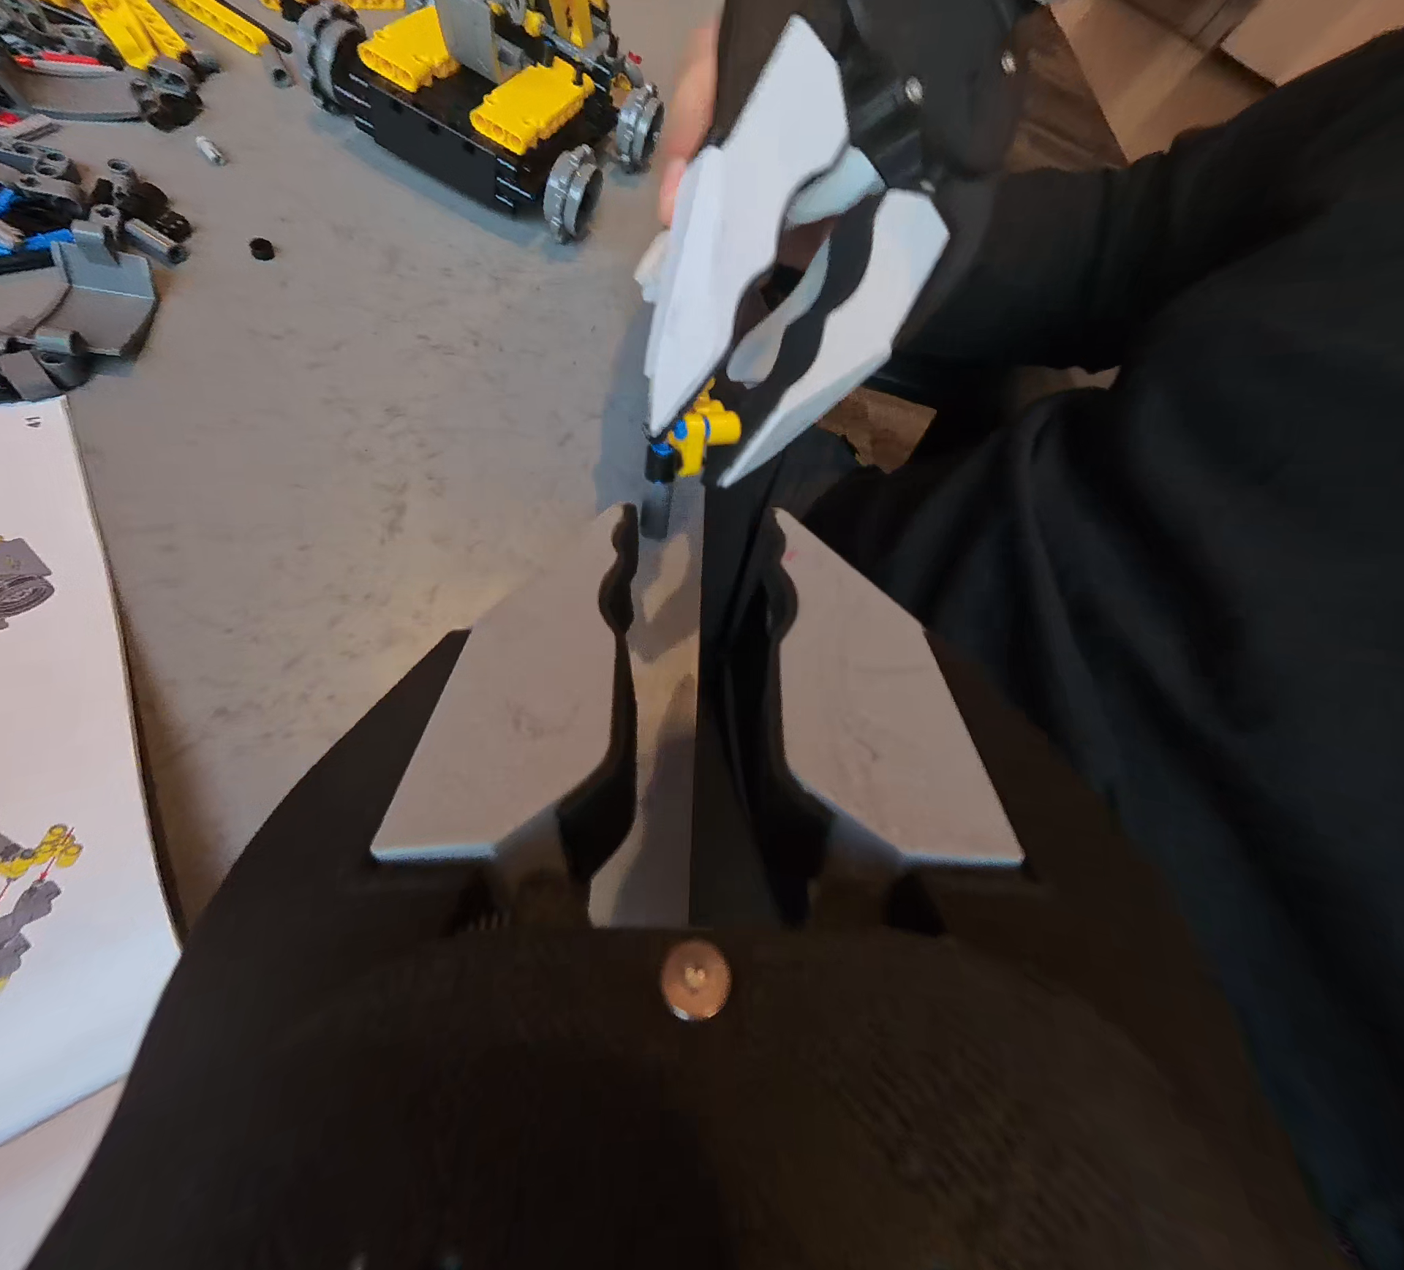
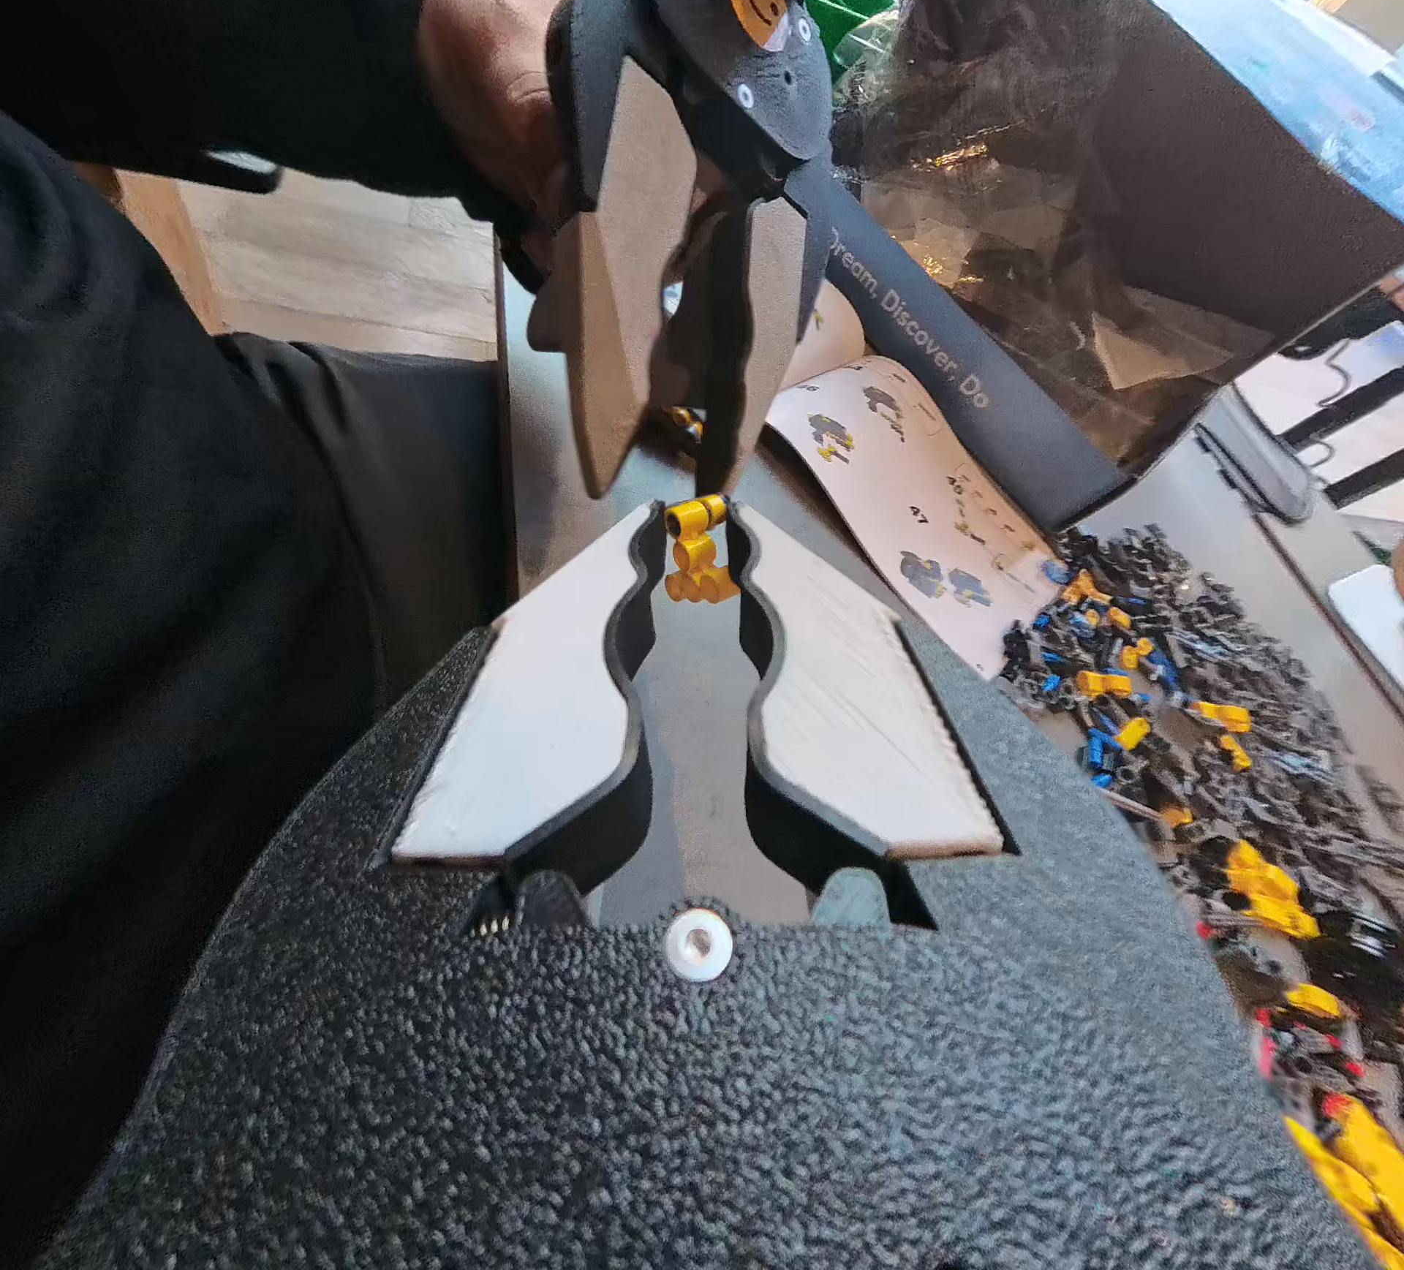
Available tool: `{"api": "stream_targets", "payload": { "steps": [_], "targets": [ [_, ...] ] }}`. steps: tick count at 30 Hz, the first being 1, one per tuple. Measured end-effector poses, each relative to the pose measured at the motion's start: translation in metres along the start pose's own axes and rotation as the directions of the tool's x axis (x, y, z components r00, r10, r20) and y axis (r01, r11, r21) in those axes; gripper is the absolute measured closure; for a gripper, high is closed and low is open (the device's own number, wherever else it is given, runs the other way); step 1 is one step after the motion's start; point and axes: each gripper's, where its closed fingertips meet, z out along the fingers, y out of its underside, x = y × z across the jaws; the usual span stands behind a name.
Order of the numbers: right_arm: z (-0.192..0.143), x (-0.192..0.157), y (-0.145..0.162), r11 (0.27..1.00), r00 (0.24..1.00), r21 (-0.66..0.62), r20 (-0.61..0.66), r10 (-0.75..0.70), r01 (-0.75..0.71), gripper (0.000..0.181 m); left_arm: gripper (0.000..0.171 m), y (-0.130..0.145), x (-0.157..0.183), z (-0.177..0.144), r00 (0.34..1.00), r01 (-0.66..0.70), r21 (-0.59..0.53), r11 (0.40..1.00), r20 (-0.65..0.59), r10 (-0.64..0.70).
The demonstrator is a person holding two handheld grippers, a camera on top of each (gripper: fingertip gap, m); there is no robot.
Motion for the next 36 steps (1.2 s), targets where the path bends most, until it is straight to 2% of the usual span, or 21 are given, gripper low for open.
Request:
{"api": "stream_targets", "payload": {
  "steps": [2,5,12,25,29,32,36],
  "targets": [
    [0.002,0.000,-0.001,0.999,0.999,-0.019,-0.028,-0.046,0.045,0.167,0.143,-0.007,-0.005,0.000,0.999,0.044,0.041,0.998,0.024,-0.045],
    [0.003,0.003,-0.001,0.994,0.992,-0.052,-0.076,-0.102,0.098,0.167,0.147,-0.014,-0.003,-0.001,0.997,0.080,0.082,0.993,-0.007,-0.080],
    [0.003,-0.003,-0.006,0.989,0.988,-0.042,-0.067,-0.142,0.139,0.167,0.161,-0.015,-0.001,-0.007,0.993,0.104,0.118,0.988,-0.071,-0.096],
    [0.006,-0.006,-0.007,0.995,0.993,-0.015,-0.056,-0.101,0.100,0.167,0.162,-0.012,0.001,-0.006,0.997,-0.078,0.082,0.994,0.024,0.077],
    [0.004,-0.012,-0.011,0.998,0.998,0.064,0.051,0.024,-0.028,0.164,0.162,-0.010,0.005,-0.006,0.975,-0.215,0.051,0.975,0.063,0.212],
    [-0.002,-0.016,-0.011,0.985,0.979,0.099,0.160,0.128,-0.145,0.155,0.162,-0.008,0.012,-0.007,0.960,-0.280,0.049,0.959,0.043,0.278],
    [-0.008,-0.028,-0.014,0.982,0.965,0.127,0.238,0.109,-0.142,0.168,0.162,-0.008,0.021,-0.006,0.938,-0.345,0.071,0.936,0.020,0.345]
  ]
}}
